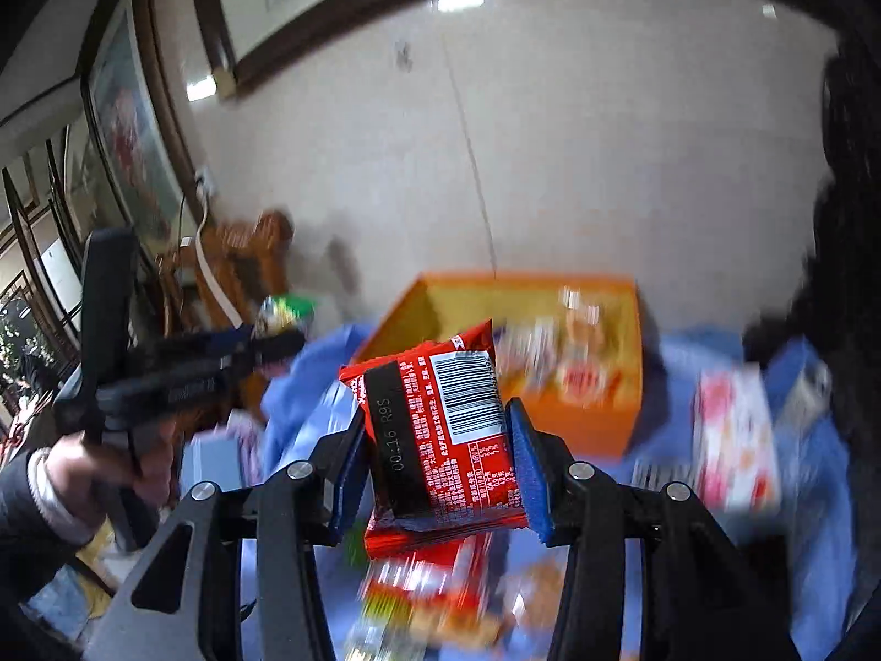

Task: Organize snacks
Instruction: 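Carry both packs over the orange box and open both tools to drop them, then move both tools back over the remaining snacks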

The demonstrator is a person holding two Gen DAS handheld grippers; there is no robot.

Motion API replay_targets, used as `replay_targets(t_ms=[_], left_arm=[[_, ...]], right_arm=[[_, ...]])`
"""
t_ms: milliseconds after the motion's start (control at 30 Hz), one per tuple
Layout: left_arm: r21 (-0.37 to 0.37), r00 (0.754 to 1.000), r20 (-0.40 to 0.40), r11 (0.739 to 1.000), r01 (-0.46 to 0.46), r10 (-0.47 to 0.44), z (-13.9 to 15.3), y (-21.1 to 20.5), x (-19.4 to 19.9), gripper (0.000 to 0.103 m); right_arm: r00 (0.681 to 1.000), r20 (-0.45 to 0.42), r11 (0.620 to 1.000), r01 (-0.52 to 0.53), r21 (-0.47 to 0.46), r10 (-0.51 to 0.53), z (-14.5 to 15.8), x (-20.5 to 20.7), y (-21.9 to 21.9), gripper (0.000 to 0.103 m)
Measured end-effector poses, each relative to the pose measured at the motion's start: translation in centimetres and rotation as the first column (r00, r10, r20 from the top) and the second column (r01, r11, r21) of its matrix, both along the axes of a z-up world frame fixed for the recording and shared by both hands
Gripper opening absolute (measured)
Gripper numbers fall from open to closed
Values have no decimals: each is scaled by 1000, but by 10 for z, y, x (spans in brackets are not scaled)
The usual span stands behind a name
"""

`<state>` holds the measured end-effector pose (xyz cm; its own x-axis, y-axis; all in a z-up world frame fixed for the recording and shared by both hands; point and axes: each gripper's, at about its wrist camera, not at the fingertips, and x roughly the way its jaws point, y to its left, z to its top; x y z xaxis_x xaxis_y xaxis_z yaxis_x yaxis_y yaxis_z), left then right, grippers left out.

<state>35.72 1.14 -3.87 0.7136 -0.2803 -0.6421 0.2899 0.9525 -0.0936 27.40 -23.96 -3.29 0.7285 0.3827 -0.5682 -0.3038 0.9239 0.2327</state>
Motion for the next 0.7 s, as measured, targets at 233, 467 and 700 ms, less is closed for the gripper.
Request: replay_targets(t_ms=[233,467,700], left_arm=[[25,987,122,994,-107,103,55,-28,62,99],[-31,993,79,995,-91,93,38,-9,35,99],[-44,990,-58,991,-128,126,-20,2,-19,99]], right_arm=[[977,146,986,161,-39,-154,49,80,-7,93],[978,146,989,146,34,-149,42,41,-32,93],[982,5,980,191,-47,-191,-7,-22,-48,93]])
